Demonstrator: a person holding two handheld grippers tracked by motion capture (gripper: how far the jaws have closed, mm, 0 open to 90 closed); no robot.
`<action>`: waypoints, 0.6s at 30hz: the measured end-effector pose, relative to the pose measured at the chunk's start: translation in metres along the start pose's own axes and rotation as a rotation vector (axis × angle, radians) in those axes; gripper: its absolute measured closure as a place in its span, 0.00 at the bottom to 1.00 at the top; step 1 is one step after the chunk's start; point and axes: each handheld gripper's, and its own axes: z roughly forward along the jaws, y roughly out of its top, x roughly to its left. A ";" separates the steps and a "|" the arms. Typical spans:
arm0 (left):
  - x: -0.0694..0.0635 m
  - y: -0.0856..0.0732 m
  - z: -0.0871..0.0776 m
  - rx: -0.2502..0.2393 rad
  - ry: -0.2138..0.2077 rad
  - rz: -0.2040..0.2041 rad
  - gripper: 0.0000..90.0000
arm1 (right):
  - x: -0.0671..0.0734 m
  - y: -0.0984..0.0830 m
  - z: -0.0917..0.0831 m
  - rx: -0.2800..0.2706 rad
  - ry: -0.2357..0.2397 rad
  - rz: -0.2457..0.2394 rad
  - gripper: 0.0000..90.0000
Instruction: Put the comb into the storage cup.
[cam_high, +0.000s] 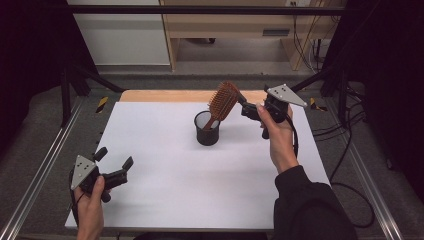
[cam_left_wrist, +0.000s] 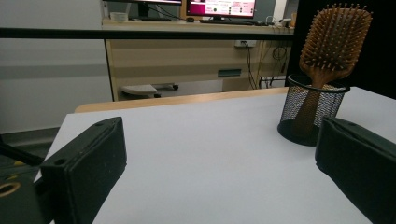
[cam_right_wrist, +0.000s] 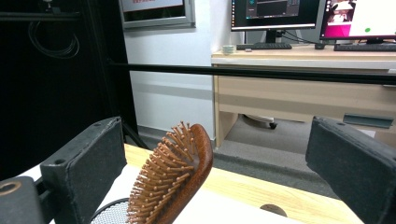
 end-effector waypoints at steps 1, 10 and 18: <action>0.001 0.000 0.000 -0.002 0.003 0.000 0.03 | 0.000 0.000 0.000 0.000 0.000 0.000 0.05; 0.000 0.001 -0.001 -0.006 0.016 0.011 0.03 | 0.003 -0.006 -0.008 0.000 0.021 -0.044 0.06; 0.000 0.001 -0.007 0.005 0.027 0.017 0.03 | 0.001 -0.005 -0.026 -0.009 0.037 -0.052 0.05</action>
